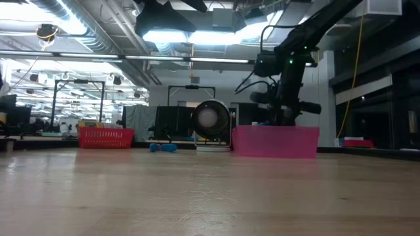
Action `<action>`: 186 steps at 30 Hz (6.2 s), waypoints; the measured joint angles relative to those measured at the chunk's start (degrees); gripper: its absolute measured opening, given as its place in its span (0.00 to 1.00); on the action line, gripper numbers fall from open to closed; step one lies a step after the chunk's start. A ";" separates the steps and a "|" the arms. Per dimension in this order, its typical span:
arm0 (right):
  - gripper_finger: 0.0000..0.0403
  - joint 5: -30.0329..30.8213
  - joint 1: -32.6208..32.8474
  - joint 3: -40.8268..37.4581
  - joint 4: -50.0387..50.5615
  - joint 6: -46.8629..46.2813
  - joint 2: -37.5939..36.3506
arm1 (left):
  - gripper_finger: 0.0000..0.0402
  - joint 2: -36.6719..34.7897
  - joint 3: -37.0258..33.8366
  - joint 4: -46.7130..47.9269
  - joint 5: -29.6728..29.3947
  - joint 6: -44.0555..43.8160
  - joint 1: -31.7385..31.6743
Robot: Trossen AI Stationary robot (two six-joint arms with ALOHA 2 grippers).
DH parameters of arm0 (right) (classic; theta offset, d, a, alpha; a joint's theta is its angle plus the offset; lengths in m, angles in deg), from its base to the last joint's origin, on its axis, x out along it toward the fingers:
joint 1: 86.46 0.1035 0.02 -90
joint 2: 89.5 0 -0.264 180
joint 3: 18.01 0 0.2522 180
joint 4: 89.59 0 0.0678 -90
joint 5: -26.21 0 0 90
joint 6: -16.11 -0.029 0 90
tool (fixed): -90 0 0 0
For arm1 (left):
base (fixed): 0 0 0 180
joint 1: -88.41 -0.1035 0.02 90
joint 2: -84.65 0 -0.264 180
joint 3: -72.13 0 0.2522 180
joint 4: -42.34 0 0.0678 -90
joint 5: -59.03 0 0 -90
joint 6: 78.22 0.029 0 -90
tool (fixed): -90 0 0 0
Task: Pick & Place School Supplies
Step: Put the blue hole puncher into the pink bin, then return to Home Position
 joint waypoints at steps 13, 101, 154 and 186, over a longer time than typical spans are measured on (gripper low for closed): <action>0.58 4.80 6.26 -0.02 -1.82 0.63 -13.91 | 0.49 0.00 0.00 11.68 -9.75 -18.63 -3.94; 0.48 54.39 74.50 -0.07 1.07 -34.97 -35.31 | 0.08 37.58 41.52 11.41 25.74 -6.59 -28.79; 0.48 54.63 76.69 -0.07 0.22 -33.62 -35.33 | 0.10 52.83 55.89 29.25 10.68 -13.31 -25.11; 0.48 58.62 81.60 -0.07 -0.12 -29.66 -35.28 | 0.20 30.02 40.14 18.12 21.15 38.64 -17.52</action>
